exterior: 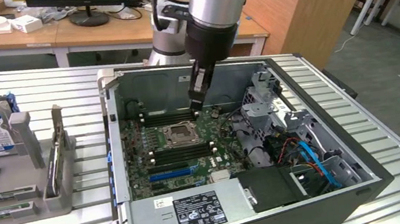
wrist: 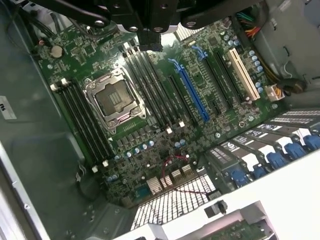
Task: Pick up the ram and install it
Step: 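Pick up the ram and move it above insertion slot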
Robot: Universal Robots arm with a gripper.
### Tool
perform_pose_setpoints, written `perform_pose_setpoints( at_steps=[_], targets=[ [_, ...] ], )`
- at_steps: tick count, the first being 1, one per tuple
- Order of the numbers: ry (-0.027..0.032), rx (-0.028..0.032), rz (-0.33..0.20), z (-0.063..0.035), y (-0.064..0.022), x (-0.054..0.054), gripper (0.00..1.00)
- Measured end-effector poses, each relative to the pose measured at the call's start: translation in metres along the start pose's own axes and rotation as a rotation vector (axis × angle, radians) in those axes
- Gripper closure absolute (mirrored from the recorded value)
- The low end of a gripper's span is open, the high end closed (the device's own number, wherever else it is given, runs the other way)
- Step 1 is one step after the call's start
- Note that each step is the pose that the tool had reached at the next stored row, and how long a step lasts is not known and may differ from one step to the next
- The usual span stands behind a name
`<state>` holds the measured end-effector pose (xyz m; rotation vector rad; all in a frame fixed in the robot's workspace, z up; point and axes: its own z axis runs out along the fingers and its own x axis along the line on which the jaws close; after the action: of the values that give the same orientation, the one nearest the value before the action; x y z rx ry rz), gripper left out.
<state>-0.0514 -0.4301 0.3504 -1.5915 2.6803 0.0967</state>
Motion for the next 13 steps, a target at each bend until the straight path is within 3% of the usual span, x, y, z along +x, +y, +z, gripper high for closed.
perform_pose_setpoints(
  at_steps=[13],
  targets=[
    [-0.0004,0.0006,0.011,0.0233,-0.0045,0.003,0.90]
  ],
)
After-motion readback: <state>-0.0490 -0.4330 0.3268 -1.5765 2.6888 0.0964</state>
